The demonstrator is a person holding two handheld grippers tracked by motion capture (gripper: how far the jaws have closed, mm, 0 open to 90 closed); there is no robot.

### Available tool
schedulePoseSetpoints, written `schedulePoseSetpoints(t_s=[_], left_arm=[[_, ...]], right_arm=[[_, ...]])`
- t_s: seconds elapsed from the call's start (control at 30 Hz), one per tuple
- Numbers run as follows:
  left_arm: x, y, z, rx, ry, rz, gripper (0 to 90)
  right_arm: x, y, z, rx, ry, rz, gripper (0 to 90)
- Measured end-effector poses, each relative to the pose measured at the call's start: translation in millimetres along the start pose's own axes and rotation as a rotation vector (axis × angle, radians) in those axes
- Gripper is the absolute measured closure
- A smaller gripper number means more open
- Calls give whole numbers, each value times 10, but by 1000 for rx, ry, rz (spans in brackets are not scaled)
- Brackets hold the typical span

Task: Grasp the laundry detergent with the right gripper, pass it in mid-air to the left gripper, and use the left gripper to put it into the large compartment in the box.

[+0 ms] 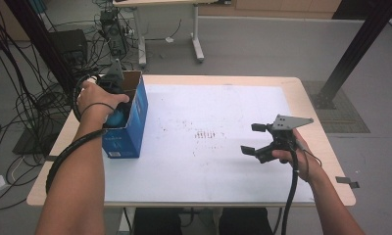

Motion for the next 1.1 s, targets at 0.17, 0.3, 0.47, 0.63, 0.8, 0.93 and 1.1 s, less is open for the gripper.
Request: schedulePoseSetpoints(t_s=[0.17,0.3,0.47,0.63,0.8,0.93,1.1], left_arm=[[-10,1,5,-1,-2,-3,377],[-13,-1,6,0,-2,-3,377],[-1,-2,0,6,0,1,376],[-1,-4,-3,10,1,4,374],[1,-6,-7,15,-1,6,372],[7,-10,-7,16,-6,5,370],[10,-64,0,7,-14,4,330]], right_arm=[[-3,-4,7,-2,1,1,43],[2,-4,5,-3,2,1,43],[0,1,12,0,2,-3,43],[4,4,12,-2,2,-4,43],[10,8,2,0,-2,-5,43],[5,3,6,0,0,-8,44],[1,8,10,0,2,-9,45]])
Point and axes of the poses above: each handheld gripper's, and its own axes: y roughly forward along the jaws, z roughly out of its underside, x roughly to its left, the point moved 1 cm from there along y, roughly forward along the jaws, and after that the axes turned 10 degrees about -x, right-handed, at the moved point
